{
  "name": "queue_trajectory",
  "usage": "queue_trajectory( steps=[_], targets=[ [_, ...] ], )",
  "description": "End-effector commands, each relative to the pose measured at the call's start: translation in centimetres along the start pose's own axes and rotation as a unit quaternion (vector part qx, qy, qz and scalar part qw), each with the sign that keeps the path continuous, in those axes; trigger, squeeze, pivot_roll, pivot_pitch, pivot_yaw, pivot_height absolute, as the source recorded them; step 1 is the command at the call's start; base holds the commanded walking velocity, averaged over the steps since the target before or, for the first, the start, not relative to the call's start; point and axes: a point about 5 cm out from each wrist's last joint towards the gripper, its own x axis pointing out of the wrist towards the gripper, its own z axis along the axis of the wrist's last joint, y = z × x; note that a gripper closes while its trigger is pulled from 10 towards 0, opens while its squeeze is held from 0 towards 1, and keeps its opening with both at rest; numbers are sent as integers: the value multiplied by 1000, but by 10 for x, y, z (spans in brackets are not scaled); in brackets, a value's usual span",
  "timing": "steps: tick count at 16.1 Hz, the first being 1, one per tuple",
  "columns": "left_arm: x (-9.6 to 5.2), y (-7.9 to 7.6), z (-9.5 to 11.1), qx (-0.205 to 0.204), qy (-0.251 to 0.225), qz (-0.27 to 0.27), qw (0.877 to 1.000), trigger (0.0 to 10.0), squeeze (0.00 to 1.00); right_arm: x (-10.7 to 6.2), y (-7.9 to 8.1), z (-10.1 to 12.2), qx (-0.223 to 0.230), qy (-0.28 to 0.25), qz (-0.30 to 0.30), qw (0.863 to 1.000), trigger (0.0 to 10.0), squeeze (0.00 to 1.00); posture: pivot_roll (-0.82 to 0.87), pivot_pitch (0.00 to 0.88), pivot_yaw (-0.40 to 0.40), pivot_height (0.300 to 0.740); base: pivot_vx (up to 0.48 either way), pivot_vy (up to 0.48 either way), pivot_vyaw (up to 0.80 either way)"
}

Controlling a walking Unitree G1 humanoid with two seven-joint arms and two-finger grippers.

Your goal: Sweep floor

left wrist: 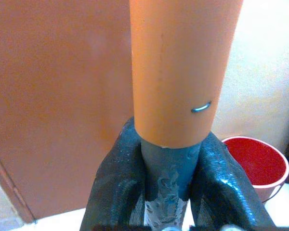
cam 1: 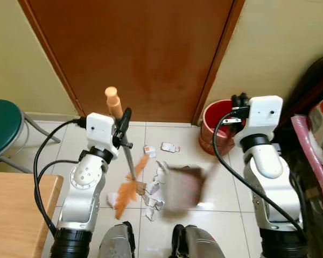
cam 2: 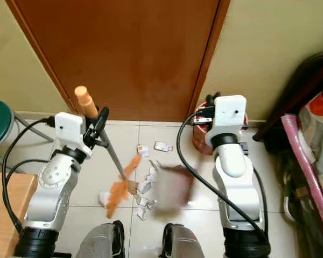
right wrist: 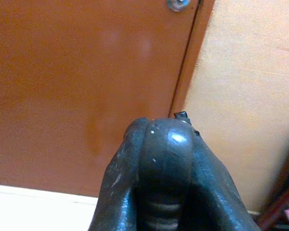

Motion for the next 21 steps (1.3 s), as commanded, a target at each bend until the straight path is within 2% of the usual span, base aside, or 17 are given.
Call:
queue_trajectory(
  steps=[1,4,7,10,12,15,17,19,21],
  targets=[
    [-3,8,0,-1,1,18,1000,10000,0,0,-6,-3,-11,-6,-14,1000,10000,0,-25,77,3,740,0,-251,0],
    [1,3,1,-9,-2,20,1000,10000,0,2,-10,-14,-10,-8,-18,1000,10000,0,-13,44,-11,740,0,-320,0],
    [-3,-1,-7,-14,8,19,1000,10000,0,-3,-14,-29,-12,6,-31,999,10000,0,-15,41,-18,740,0,-340,0],
    [-7,2,-11,-15,14,24,999,10000,0,-5,-16,-32,-11,7,-36,999,10000,0,-15,48,-29,740,0,-372,0],
    [-11,6,-16,-10,25,22,999,10000,0,-10,-17,-42,-3,21,-42,999,10000,0,-4,50,-43,740,0,-375,0],
    [-14,14,-27,29,45,-3,999,10000,0,-8,-5,-58,21,46,-43,998,10000,0,16,48,-57,740,0,-334,0],
    [-19,24,-32,53,58,-11,997,10000,0,-1,3,-53,27,33,-34,998,10000,0,17,50,-54,740,0,0,0],
    [-26,34,-37,50,73,-15,996,10000,0,2,2,-49,27,24,-33,999,10000,0,14,54,-47,740,0,0,0],
    [-28,44,-37,93,82,-2,992,10000,0,5,-6,-48,23,18,-41,999,10000,0,10,68,-41,740,0,0,0]
  ],
)
